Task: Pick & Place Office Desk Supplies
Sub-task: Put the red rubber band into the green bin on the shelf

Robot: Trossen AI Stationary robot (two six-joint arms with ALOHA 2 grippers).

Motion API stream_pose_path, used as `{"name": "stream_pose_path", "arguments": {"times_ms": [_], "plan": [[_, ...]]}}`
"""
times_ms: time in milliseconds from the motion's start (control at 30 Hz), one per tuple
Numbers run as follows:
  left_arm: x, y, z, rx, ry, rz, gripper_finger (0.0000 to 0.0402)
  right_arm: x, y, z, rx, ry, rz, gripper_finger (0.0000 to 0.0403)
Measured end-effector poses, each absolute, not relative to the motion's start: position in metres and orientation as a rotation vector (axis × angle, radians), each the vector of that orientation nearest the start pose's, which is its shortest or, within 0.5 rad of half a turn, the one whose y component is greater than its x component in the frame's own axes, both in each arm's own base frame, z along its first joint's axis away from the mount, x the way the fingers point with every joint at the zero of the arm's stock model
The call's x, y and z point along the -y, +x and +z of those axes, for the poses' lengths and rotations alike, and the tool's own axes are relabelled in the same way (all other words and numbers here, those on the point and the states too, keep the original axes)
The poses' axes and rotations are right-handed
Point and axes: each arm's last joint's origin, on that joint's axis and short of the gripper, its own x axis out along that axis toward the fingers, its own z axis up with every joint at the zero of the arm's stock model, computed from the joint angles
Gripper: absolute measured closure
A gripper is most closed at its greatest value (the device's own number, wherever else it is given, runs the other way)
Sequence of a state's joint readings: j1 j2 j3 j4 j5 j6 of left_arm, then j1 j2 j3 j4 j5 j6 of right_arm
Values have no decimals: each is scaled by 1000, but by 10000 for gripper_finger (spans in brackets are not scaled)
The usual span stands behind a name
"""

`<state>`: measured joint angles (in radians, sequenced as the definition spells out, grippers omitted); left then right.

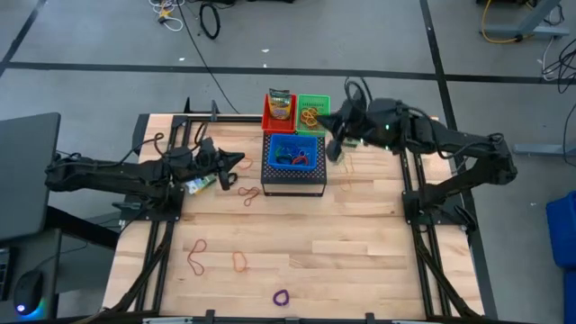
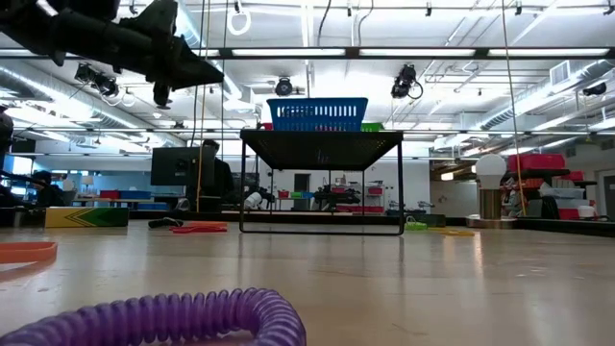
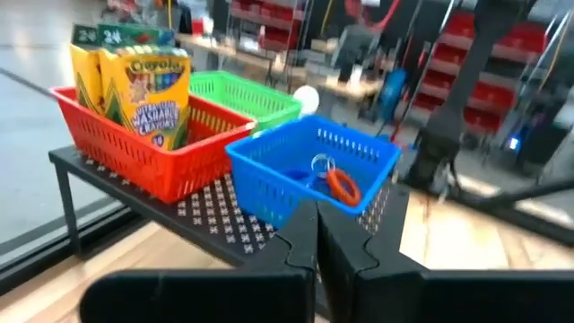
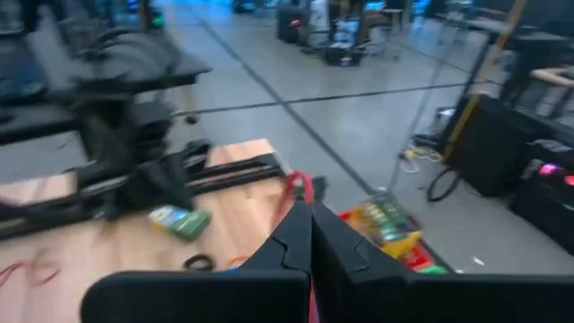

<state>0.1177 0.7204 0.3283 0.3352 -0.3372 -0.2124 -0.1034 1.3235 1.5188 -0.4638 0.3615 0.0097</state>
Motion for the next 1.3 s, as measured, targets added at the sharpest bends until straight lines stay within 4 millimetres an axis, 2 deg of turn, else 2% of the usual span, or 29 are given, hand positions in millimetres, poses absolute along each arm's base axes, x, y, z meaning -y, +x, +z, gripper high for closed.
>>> {"name": "stream_pose_path", "arguments": {"times_ms": [200, 300, 467, 800, 1100, 1300], "plan": [[-28, 148, 188, 185, -332, 464, 398, 69, 269, 451, -162, -20, -575, 403], [-28, 139, 176, 241, -353, 486, 398, 84, 269, 449, -155, 2, -628, 403], [-29, 142, 187, 252, -270, 502, 393, 113, 281, 433, -198, 65, -693, 403], [-29, 147, 194, 253, -257, 505, 385, 167, 311, 377, -384, 139, -812, 403], [-30, 147, 194, 250, -258, 517, 392, 185, 328, 335, -491, 306, -869, 400], [-32, 145, 195, 274, -269, 601, 388, 186, 331, 321, -511, 458, -912, 378]]}}
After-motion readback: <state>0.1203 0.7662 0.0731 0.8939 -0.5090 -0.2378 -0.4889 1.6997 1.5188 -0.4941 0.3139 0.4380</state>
